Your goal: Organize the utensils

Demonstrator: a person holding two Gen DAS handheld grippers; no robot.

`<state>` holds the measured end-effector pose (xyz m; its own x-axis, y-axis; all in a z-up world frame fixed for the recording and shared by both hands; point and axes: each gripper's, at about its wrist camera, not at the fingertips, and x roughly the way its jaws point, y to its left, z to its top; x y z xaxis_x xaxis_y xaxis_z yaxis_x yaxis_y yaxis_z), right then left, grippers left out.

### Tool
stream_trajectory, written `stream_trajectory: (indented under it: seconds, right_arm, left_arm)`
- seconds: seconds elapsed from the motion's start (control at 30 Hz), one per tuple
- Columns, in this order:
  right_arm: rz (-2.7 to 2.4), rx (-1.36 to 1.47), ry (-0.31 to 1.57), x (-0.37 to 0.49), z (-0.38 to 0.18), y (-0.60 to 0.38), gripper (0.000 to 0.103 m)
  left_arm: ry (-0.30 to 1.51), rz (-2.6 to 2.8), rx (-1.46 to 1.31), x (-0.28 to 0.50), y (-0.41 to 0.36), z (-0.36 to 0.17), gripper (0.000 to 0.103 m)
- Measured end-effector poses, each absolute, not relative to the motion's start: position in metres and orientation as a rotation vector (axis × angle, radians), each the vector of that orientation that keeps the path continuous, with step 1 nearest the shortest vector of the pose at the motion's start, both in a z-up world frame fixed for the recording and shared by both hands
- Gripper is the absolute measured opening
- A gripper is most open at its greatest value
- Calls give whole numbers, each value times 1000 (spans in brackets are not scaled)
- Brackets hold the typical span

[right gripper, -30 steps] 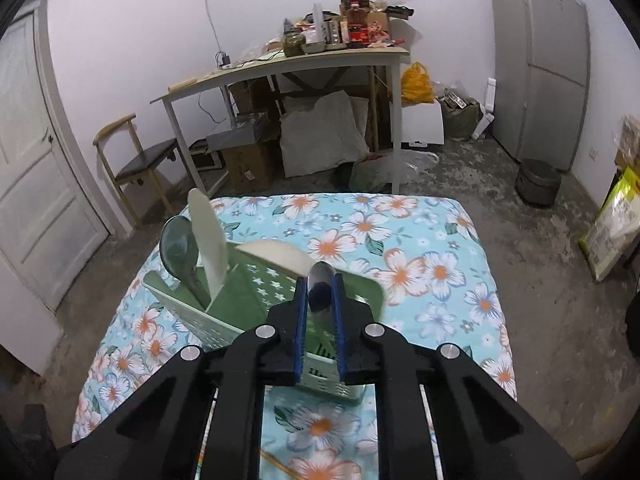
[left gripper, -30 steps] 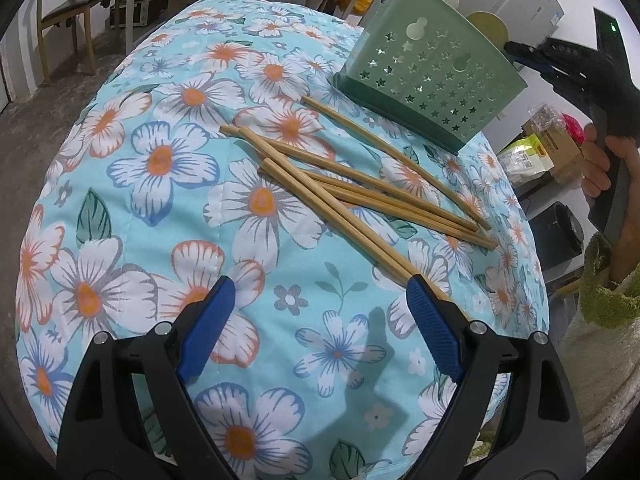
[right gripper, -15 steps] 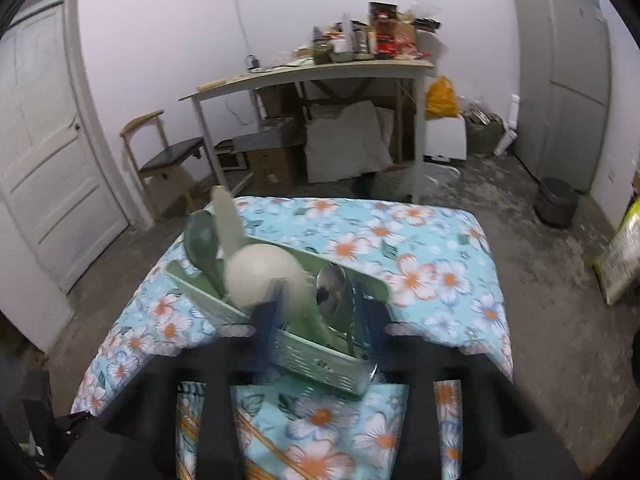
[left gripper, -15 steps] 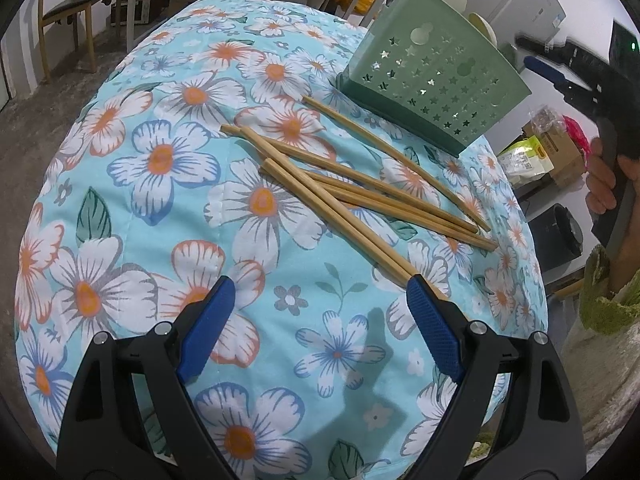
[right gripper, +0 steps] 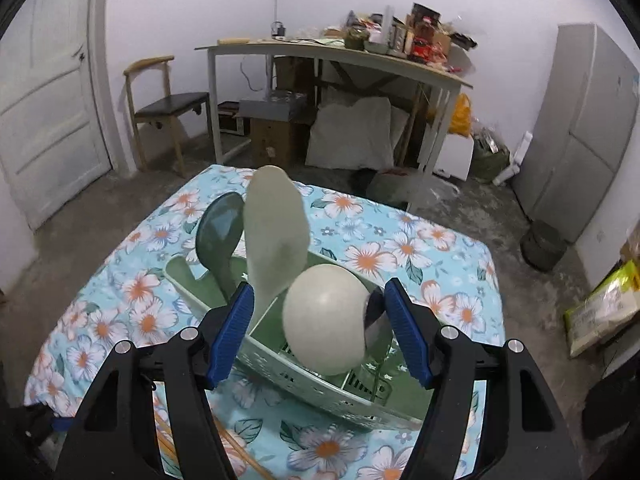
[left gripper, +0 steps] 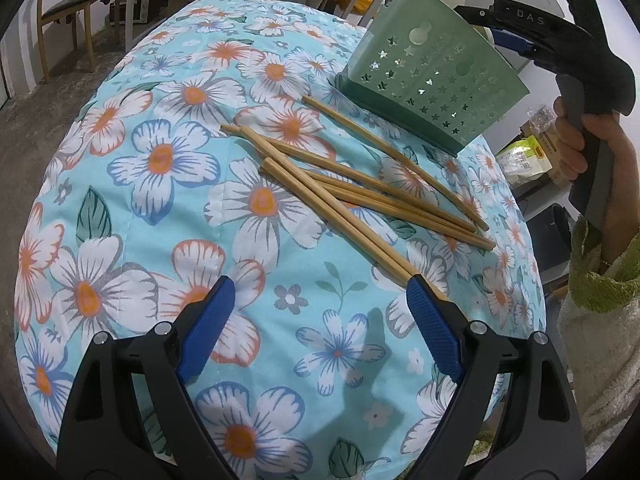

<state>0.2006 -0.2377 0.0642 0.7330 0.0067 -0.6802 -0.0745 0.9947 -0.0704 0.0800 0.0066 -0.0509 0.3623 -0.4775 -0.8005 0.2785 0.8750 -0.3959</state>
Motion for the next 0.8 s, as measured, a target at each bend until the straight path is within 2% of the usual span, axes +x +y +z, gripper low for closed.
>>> stream_trajectory:
  seconds: [0.07,0.13,0.3,0.47,0.53,0.63,0.8]
  right_arm:
    - [24,-82,752,202,65,-244,50]
    - [26,-70,756,202,65,-248,49]
    - [0,-87,736,199,70,-251,39]
    - [0,-73,729,193,75,-262,35]
    - [-1,-61,732,191,76,-269,27]
    - [3,-32,733,187,78,-281,24]
    - [-13,14,733,183,77,-301,9]
  left_arm:
    - [1098,-491,-204,80,7,-51,84]
    - [1098,-490,-203,80,7,-51,84]
    - [1097,-493,-209,80,7,-51,84]
    - [1097,-492,-205,80,7,-51,84]
    - [1096,-492,-204,80,7,-51,84]
    - [1095,-494,-207,80,7,-51,84]
    - [1096,-492,-205,79,7,-51,84]
